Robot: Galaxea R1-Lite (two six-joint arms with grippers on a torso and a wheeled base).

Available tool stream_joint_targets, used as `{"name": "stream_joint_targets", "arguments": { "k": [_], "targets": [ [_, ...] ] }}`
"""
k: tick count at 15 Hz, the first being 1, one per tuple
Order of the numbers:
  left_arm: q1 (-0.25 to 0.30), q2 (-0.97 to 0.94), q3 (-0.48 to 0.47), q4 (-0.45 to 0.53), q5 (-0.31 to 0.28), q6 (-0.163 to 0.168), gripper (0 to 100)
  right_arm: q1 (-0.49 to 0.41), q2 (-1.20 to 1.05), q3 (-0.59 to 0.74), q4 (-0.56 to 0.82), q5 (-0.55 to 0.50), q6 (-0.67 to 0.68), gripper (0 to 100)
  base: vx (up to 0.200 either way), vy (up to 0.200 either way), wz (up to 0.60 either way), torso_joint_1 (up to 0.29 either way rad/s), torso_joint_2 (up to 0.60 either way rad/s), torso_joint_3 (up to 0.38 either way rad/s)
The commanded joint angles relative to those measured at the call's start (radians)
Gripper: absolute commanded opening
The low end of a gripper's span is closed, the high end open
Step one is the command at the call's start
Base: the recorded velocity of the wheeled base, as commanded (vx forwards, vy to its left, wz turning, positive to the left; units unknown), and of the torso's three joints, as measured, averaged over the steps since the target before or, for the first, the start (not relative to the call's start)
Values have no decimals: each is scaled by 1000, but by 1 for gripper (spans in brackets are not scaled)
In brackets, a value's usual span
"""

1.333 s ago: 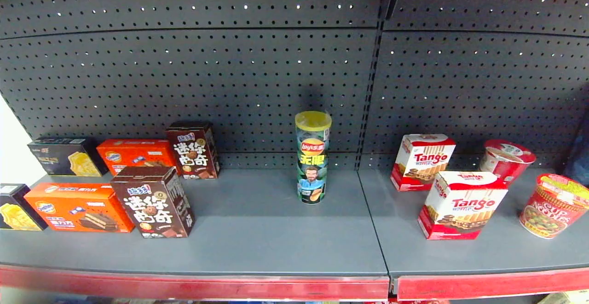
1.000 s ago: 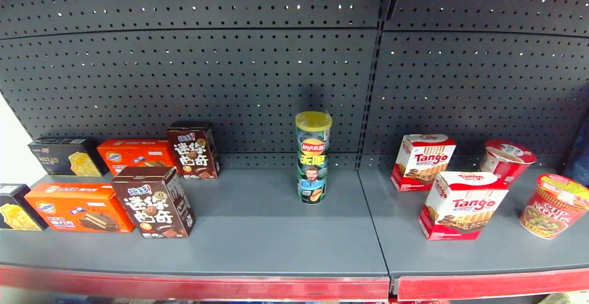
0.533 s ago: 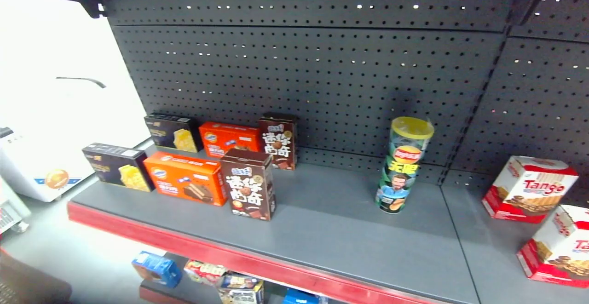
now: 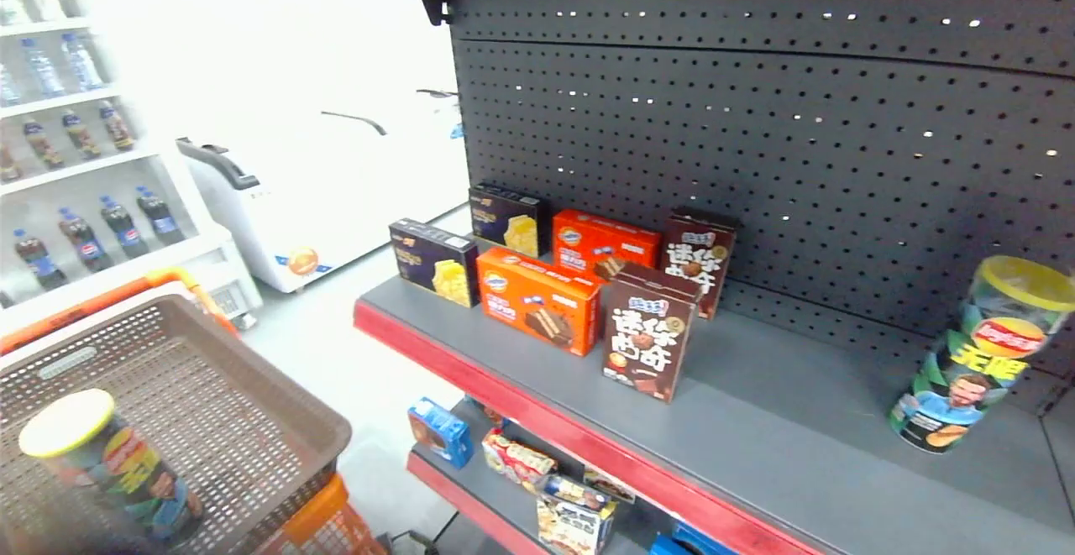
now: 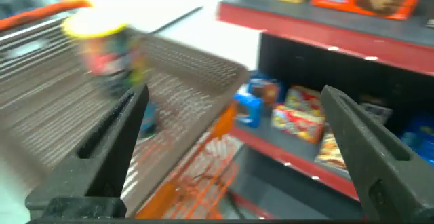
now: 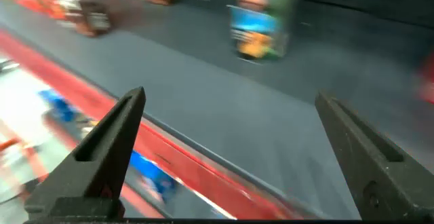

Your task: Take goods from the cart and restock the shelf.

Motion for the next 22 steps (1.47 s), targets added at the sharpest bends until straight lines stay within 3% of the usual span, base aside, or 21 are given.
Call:
{"name": "stream_joint_targets", "arguments": {
  "k": [1, 6, 9, 10, 11, 12, 13, 14, 15, 17, 18, 19, 20, 21, 22],
  "targets": [
    [0, 0, 1, 0, 0, 0, 100, 0, 1, 0, 0, 0, 0, 100, 0, 0, 600, 2, -2, 7],
    [0, 0, 1, 0, -4, 5, 100, 0, 1, 0, 0, 0, 1, 100, 0, 0, 360, 2, 0, 2],
    [0, 0, 1, 0, 34, 6, 100, 0, 1, 0, 0, -1, 1, 100, 0, 0, 0, 0, 0, 0],
    [2, 0, -56, 1, 92, 43, 100, 0, 1, 0, 0, -1, 1, 100, 0, 0, 0, 0, 0, 0],
    [0, 40, -183, 39, 91, 114, 100, 0, 1, 0, 0, -1, 1, 100, 0, 0, 0, 0, 0, 0],
    [-4, 121, -274, 98, 88, 149, 100, 0, 1, 0, 0, -1, 1, 100, 0, 0, 0, 0, 0, 0],
    [-12, 324, -541, 256, 91, 192, 100, 0, 1, 0, 0, -1, 1, 100, 0, 0, 0, 0, 0, 0],
    [-6, 408, -637, 319, 95, 202, 100, 0, 1, 0, 0, -1, 1, 100, 0, 0, 0, 0, 0, 0],
    [17, 581, -786, 444, 123, 198, 100, 0, 1, 0, 0, 0, 1, 100, 0, 0, 0, 0, 0, 0],
    [45, 758, -852, 467, 141, 186, 100, 0, 1, 0, 0, -1, 1, 100, 0, 0, 0, 0, 0, 0],
    [40, 838, -860, 428, 135, 170, 100, 0, 1, 0, 0, -1, 0, 100, 0, 0, 0, 0, 0, 0],
    [62, 900, -857, 368, 103, 138, 100, 0, 1, 0, 0, -1, 1, 100, 0, 0, 0, 0, 0, 0],
    [112, 979, -855, 326, 20, 107, 100, 0, 1, 0, 0, -1, 1, 100, 0, 0, 0, 0, 0, 0],
    [206, 1066, -860, 291, -141, 118, 100, 0, 1, 0, 0, 0, 1, 100, 0, 0, 0, 0, 0, 0],
    [280, 1158, -835, 250, -352, 181, 100, 0, 1, 0, 0, -1, 1, 100, 0, 0, 0, 0, 0, 0]
  ]
}}
